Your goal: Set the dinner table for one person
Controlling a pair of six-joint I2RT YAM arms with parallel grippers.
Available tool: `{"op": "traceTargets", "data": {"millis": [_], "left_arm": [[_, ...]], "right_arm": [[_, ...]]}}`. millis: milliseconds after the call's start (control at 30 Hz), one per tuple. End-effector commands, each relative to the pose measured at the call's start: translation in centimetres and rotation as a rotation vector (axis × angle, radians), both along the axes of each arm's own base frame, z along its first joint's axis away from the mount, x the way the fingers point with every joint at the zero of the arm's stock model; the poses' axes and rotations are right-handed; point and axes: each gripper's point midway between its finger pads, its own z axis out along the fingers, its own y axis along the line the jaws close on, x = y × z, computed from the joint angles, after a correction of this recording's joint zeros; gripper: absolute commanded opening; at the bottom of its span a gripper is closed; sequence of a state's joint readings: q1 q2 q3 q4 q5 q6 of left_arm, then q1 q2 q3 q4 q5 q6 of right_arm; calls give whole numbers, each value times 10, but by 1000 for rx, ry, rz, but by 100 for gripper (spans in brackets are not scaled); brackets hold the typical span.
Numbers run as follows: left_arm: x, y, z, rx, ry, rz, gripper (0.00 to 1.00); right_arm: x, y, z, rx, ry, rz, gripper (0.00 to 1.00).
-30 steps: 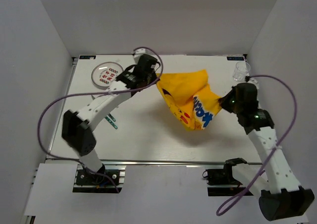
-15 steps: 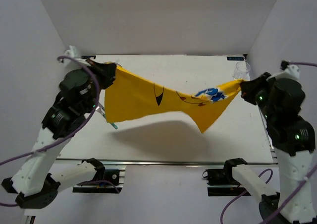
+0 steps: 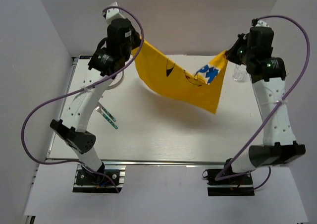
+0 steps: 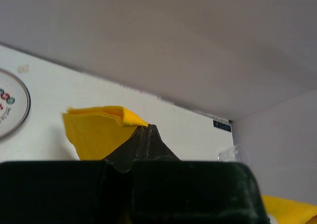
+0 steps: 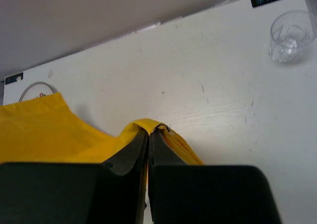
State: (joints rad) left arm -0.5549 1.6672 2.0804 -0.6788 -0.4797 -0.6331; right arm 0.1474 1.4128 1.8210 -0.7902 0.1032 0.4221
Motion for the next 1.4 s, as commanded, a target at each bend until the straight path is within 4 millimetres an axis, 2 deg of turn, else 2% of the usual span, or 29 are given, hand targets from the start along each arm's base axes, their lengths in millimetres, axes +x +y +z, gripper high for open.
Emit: {"op": "traceTargets", "data": {"millis": [0,100,133,233,267,300,333,367,400,433,467,500,533,567,600,667,767,900,967,1000,1033,1067,1100,1133,1167,1200,1233,1267,1367], "left_arm": [[9,6,56,0,-154,-39,0],[21,11,62,-11,-193,-31,0],[21,10,60,-11,-190,-30,0],[17,13,33,-2,-174,-27,0],[5,19,-2,19,-128,-30,0],[0,22,-4,-16,-158,-25,0],[-6,26,-19,-20,-147,-18,0],[-19,31,-55,-38,-101,-13,0],[-27,33,-72,-45,-80,-20,0],[-35,35,-89,-49,-59,-31,0],[-55,38,-125,-61,-2,-37,0],[-66,38,-143,-66,34,-48,37],[-77,39,-160,-82,71,-60,61],[-98,49,-185,-103,128,-41,97],[-107,53,-195,-106,146,-44,98],[-123,62,-208,-100,171,-38,98],[-136,64,-215,-51,183,-84,98],[-113,46,-221,21,255,-126,98],[-99,25,-224,51,291,-205,98],[-89,22,-230,59,324,-207,98],[-65,6,-235,75,368,-222,98],[-59,-3,-245,90,427,-248,98],[-50,-7,-253,108,466,-240,98],[-31,-19,-268,130,536,-240,98],[-24,-24,-278,140,575,-244,98],[-18,-28,-286,150,609,-242,98],[-8,-32,-302,170,671,-226,98],[-6,-36,-309,190,690,-213,98],[-5,-42,-341,193,774,-218,98]], "right_arm": [[28,-11,57,-13,-185,15,0],[45,-20,64,-1,-200,35,0],[48,-12,68,13,-219,84,0],[53,-9,49,19,-204,134,0],[49,-10,25,26,-163,135,0],[44,-9,40,25,-213,141,0],[43,-9,-1,30,-133,140,0],[33,-12,-32,36,-96,130,0],[27,-11,-49,43,-73,125,0],[12,-12,-52,45,-87,117,0],[3,-13,-68,56,-62,99,18],[-11,-19,-116,76,38,45,46],[-28,-30,-110,81,-3,6,88],[-36,-35,-119,79,-4,-31,89],[-48,-37,-145,89,43,-55,89],[-60,-38,-142,84,12,-57,89],[-58,-33,-147,70,51,-18,89],[-34,-12,-163,128,97,81,89],[-16,19,-173,126,150,180,89],[-6,25,-207,115,269,193,89],[15,30,-189,80,248,220,89],[23,42,-198,37,295,236,89],[26,42,-239,4,450,220,89],[45,49,-227,-33,427,219,89],[52,53,-234,-50,453,214,89],[54,50,-264,-67,547,195,89],[67,55,-260,-80,531,190,89],[73,56,-287,-115,588,181,89],[77,60,-318,-170,706,176,89]]}}
